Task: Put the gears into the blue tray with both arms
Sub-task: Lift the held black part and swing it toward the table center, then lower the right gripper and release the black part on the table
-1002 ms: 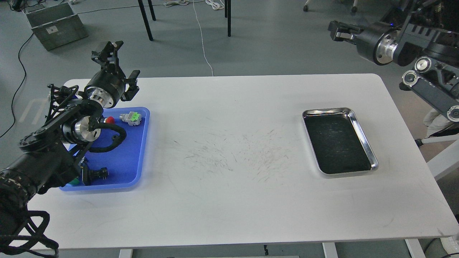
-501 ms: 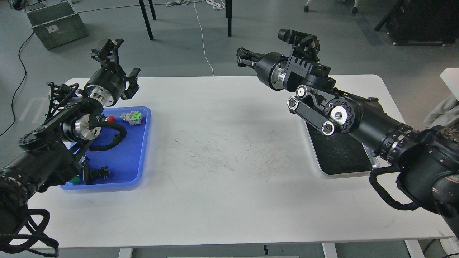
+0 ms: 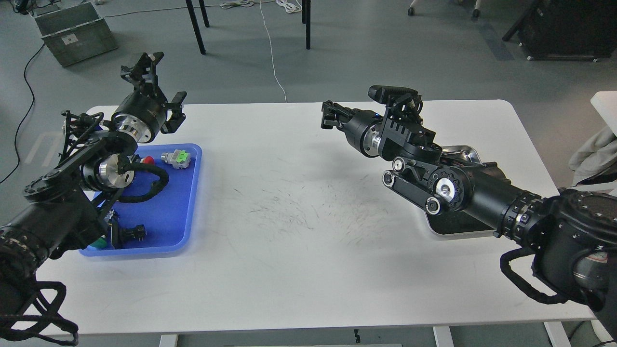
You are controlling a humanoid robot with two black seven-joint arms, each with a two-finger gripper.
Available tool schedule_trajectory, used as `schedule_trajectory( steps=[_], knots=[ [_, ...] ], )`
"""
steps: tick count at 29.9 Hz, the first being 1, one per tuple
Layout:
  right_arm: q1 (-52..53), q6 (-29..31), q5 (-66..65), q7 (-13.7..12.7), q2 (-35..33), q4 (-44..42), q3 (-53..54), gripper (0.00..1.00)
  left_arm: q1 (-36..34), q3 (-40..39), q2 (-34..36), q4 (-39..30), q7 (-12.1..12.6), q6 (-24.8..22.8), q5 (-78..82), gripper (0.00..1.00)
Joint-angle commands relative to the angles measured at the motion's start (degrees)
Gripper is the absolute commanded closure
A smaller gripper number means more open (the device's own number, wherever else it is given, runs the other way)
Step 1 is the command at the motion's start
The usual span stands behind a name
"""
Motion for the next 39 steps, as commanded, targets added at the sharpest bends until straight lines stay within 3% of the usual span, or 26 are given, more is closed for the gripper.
schedule_trajectory(
  steps=[1,14,29,39],
  knots=[
    [-1.73,0.43,3.23,-0.05,-0.01,2.81,-0.09,0.96,0.04,0.04,-0.16,0.0,0.02,0.01,0.02,0.02],
    [-8.93,0.79,7.46,-0.22,-0.01,11.25,-6.59,0.93,-0.05,0.13,-0.42,0.0,0.02,0.01,0.02,0.02],
    [-9.55,1.31,16.5,-0.66,-0.01,24.96,-11.16,0.87,-0.49,0.04,-0.07,-0.09,0.02,-0.08,0.02,0.02],
    [-10.7,2.11,17.04,-1.72,-0.01,26.55,-14.5,0.79,-0.49,0.04,0.19,-0.09,-0.07,0.01,0.02,0.02]
  ],
)
